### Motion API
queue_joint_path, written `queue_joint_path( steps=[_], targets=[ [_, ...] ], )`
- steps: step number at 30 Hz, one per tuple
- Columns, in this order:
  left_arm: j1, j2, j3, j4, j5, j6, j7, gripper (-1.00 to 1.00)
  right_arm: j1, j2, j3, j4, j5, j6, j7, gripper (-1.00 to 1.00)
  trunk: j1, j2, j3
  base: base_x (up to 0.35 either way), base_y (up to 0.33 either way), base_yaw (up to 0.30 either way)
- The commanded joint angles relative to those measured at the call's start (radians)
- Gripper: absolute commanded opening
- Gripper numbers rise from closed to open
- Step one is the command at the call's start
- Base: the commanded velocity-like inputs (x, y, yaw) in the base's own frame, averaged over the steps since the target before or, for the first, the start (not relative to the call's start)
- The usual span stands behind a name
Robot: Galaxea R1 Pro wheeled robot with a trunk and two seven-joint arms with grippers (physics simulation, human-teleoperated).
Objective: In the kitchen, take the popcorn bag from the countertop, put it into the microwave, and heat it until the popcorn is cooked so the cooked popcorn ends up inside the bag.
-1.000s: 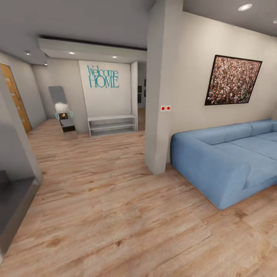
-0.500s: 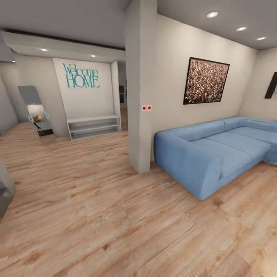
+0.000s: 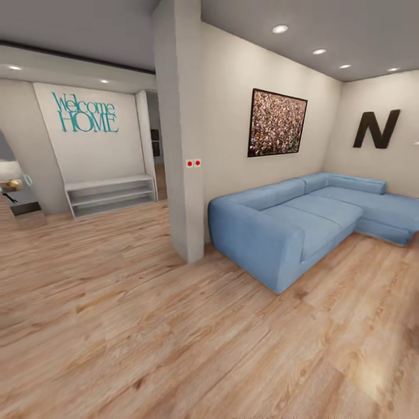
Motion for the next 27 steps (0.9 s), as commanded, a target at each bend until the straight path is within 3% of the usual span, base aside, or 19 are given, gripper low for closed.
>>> queue_joint_path(
  steps=[1, 6, 27],
  targets=[
    [0.01, 0.0, 0.0, 0.001, 0.001, -0.003, 0.0, 1.0, -0.001, 0.001, -0.003, 0.001, -0.001, -0.004, 0.0, 1.0, 0.0, -0.001, -0.001, 0.0, 0.0, -0.299],
    [0.037, 0.0, -0.001, 0.0, -0.001, -0.002, -0.001, 1.0, -0.001, 0.0, -0.002, 0.002, -0.001, -0.004, 0.001, 1.0, 0.0, -0.001, -0.001, 0.0, 0.0, -0.299],
    [0.039, 0.0, -0.001, -0.001, -0.002, -0.002, -0.001, 1.0, -0.001, 0.003, 0.0, 0.002, 0.0, -0.004, 0.001, 1.0, 0.0, -0.001, -0.001, 0.0, 0.0, -0.299]
  ],
)
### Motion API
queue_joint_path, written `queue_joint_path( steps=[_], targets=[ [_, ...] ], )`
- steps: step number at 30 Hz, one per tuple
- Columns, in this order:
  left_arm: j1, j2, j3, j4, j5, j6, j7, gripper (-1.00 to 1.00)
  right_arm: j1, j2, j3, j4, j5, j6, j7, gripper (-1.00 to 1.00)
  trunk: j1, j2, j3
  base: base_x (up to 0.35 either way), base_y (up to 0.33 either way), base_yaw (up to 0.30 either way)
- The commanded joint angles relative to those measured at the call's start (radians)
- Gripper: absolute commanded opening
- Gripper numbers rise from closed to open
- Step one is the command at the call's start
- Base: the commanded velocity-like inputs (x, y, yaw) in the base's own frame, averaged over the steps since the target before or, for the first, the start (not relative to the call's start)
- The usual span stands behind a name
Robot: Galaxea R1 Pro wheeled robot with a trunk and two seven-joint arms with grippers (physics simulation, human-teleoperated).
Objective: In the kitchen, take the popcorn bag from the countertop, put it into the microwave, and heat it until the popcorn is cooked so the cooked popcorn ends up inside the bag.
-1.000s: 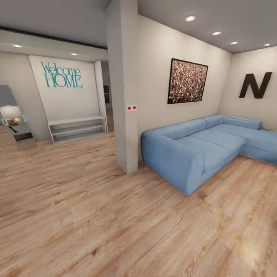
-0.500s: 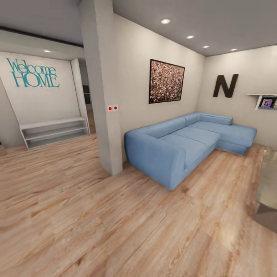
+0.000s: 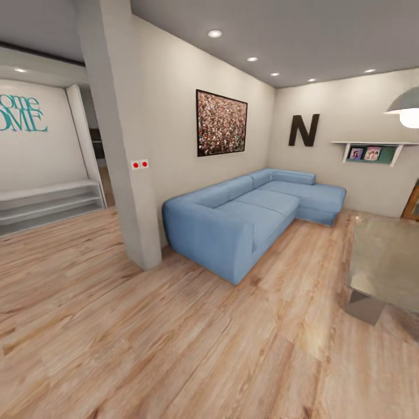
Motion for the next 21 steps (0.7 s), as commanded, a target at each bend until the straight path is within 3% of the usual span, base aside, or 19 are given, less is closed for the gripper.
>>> queue_joint_path(
  steps=[1, 21],
  targets=[
    [0.0, 0.0, 0.0, 0.001, 0.0, -0.003, 0.0, 1.0, -0.001, 0.001, -0.003, 0.001, -0.001, -0.004, 0.0, 1.0, 0.0, -0.001, -0.001, 0.0, 0.0, -0.299],
    [0.0, 0.0, 0.0, 0.001, 0.0, -0.003, 0.0, 1.0, -0.001, 0.002, -0.003, 0.002, 0.002, -0.004, -0.001, 1.0, 0.0, -0.001, -0.001, 0.0, 0.0, -0.299]
  ],
)
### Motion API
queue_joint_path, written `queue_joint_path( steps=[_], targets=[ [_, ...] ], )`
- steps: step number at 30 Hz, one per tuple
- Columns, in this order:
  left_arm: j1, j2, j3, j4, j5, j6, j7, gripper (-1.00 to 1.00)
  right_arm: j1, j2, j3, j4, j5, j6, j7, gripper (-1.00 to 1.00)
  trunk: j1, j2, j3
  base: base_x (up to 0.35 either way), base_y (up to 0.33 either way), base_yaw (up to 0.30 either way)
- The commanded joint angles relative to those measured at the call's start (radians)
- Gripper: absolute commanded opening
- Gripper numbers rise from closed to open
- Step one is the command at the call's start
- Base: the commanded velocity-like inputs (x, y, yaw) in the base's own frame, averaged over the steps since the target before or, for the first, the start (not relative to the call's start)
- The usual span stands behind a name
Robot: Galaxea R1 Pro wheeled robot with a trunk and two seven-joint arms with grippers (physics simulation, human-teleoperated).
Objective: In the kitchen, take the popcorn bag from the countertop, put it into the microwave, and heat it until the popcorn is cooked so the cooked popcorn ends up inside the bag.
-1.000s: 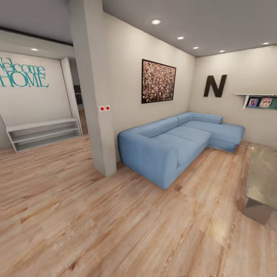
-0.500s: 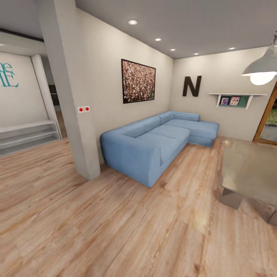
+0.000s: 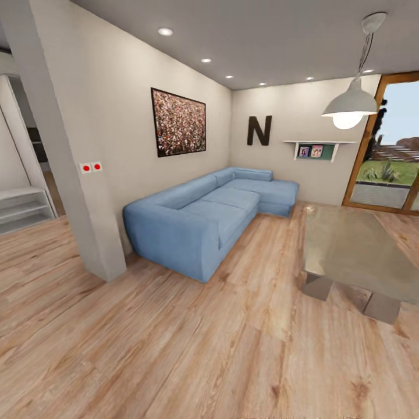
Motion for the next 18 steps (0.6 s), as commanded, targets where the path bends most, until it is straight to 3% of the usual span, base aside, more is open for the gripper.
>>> queue_joint_path(
  steps=[1, 18],
  targets=[
    [0.0, 0.0, 0.0, 0.001, 0.0, -0.003, 0.0, 1.0, -0.001, 0.0, -0.003, 0.001, -0.001, -0.004, 0.0, 1.0, 0.0, -0.001, -0.001, 0.0, 0.0, -0.299],
    [0.0, 0.0, 0.0, 0.001, 0.0, -0.003, 0.0, 1.0, 0.006, -0.01, -0.003, 0.003, -0.004, -0.006, 0.0, 1.0, 0.0, -0.001, -0.001, 0.0, 0.0, -0.299]
  ],
)
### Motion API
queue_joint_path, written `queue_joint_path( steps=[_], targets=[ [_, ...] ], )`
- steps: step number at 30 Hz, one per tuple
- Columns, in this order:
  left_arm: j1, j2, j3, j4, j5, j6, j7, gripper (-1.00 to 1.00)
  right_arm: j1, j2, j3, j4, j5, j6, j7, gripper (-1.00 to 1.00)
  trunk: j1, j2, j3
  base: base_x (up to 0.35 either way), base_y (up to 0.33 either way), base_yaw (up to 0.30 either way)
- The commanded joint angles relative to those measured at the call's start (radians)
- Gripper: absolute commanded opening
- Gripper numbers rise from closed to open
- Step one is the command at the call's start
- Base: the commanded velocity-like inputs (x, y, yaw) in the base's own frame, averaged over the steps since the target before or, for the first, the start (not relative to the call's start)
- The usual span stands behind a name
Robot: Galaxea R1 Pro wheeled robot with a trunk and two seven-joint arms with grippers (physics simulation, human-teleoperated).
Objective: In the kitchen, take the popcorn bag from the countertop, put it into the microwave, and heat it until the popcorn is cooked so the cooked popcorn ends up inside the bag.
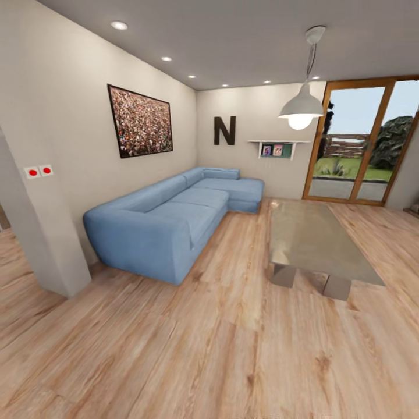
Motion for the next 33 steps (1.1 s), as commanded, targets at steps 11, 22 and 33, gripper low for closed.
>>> queue_joint_path(
  steps=[11, 22, 33],
  targets=[
    [0.0, 0.0, 0.0, 0.001, 0.0, -0.003, -0.001, 1.0, -0.002, 0.003, -0.003, 0.003, 0.0, -0.004, 0.0, 1.0, 0.0, -0.001, -0.001, 0.0, 0.0, -0.299],
    [0.001, -0.005, -0.001, -0.002, 0.002, -0.003, -0.001, 1.0, -0.003, 0.002, -0.003, 0.003, 0.0, -0.016, 0.0, 1.0, 0.0, -0.001, -0.001, 0.0, 0.0, -0.299],
    [-0.039, -0.002, -0.004, -0.011, -0.005, -0.003, -0.001, 1.0, -0.003, 0.001, -0.003, 0.003, -0.001, -0.016, 0.0, 1.0, 0.0, -0.001, -0.001, 0.0, 0.0, -0.299]
  ],
)
